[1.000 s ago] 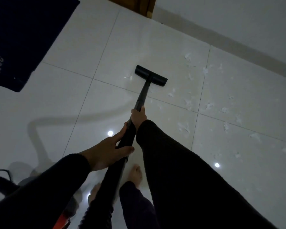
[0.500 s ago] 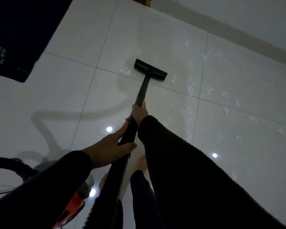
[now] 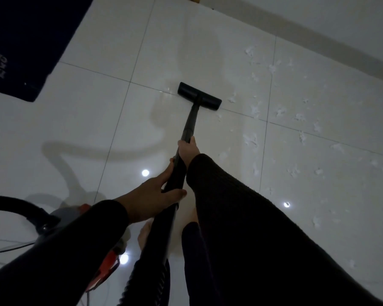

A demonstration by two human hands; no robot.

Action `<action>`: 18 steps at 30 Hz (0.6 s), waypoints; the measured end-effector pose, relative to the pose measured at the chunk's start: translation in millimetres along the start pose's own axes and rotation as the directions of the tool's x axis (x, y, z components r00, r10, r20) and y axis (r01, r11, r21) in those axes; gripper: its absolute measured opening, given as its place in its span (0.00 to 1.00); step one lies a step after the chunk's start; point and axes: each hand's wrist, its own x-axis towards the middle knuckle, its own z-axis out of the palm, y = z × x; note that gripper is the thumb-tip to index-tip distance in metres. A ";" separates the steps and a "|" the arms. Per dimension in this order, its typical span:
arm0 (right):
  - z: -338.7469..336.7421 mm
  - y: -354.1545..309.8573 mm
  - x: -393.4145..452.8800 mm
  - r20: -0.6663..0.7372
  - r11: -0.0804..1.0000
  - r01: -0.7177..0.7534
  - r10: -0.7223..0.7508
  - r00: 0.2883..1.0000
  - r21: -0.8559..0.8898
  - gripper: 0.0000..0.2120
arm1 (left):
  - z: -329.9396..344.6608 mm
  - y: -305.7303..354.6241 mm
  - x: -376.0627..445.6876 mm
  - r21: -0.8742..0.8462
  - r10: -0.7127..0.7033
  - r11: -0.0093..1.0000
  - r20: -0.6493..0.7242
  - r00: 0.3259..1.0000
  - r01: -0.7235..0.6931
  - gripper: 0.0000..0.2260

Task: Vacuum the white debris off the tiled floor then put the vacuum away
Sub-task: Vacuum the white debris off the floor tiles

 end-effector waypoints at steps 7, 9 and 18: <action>20.2 18.7 -35.6 0.004 0.993 -0.072 0.072 0.997 0.091 0.29 | 12.4 -26.6 -30.2 0.024 0.002 1.000 -0.025 1.000 -0.002 0.35; 22.6 26.1 -45.5 0.020 0.993 -0.087 0.086 0.996 0.074 0.31 | 19.9 -35.9 -37.8 0.005 -0.002 1.000 -0.034 0.999 0.002 0.35; 10.2 83.3 -79.6 0.043 0.995 -0.078 0.081 0.996 -0.054 0.29 | 76.9 -66.2 -68.9 -0.021 -0.041 0.999 -0.087 0.995 0.039 0.34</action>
